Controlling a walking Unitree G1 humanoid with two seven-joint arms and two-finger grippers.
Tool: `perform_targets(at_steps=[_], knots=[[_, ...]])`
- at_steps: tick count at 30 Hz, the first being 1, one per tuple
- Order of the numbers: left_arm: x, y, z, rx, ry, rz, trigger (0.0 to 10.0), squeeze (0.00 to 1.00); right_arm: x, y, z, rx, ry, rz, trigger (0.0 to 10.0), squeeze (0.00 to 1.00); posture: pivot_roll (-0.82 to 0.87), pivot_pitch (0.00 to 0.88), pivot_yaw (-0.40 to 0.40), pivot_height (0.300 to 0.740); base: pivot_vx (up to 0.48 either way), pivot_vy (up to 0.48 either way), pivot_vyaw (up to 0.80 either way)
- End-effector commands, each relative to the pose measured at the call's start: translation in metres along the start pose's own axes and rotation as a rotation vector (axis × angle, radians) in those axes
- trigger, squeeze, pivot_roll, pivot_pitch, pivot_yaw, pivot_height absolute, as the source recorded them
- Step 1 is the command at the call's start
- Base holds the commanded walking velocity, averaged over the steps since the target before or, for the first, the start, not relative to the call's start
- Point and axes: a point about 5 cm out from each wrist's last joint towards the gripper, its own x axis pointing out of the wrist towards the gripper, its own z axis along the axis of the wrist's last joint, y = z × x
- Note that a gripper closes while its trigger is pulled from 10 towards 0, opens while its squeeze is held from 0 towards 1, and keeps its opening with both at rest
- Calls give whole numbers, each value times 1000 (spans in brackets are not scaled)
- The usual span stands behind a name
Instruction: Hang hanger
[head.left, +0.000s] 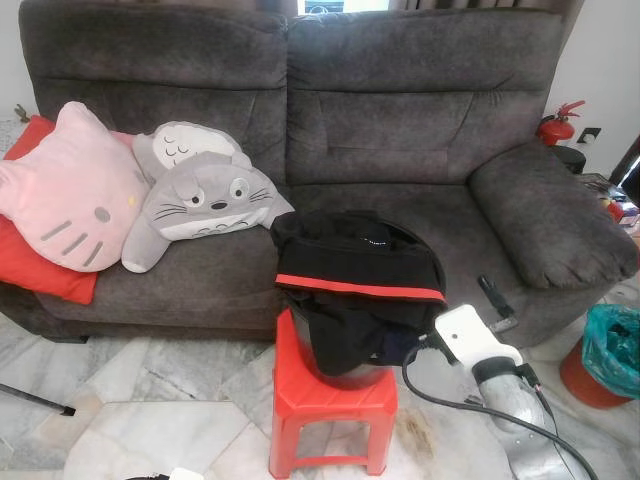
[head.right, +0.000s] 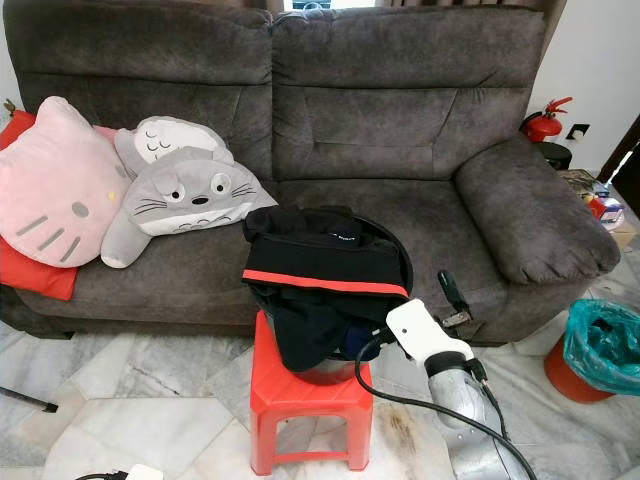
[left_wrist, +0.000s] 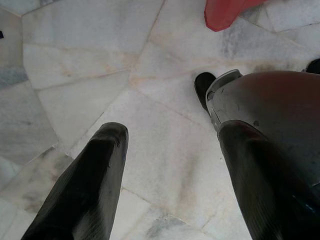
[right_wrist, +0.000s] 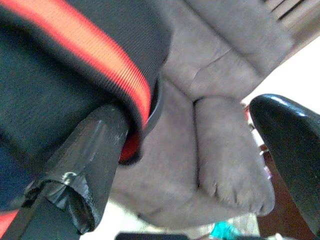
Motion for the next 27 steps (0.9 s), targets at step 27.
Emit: perform_targets(at_steps=[27], knots=[[-1,-1,-3,12,4,6,10000,0,23,-1,9,22,-40,20,10000,0,-123,0,-28,740,0,0,0]])
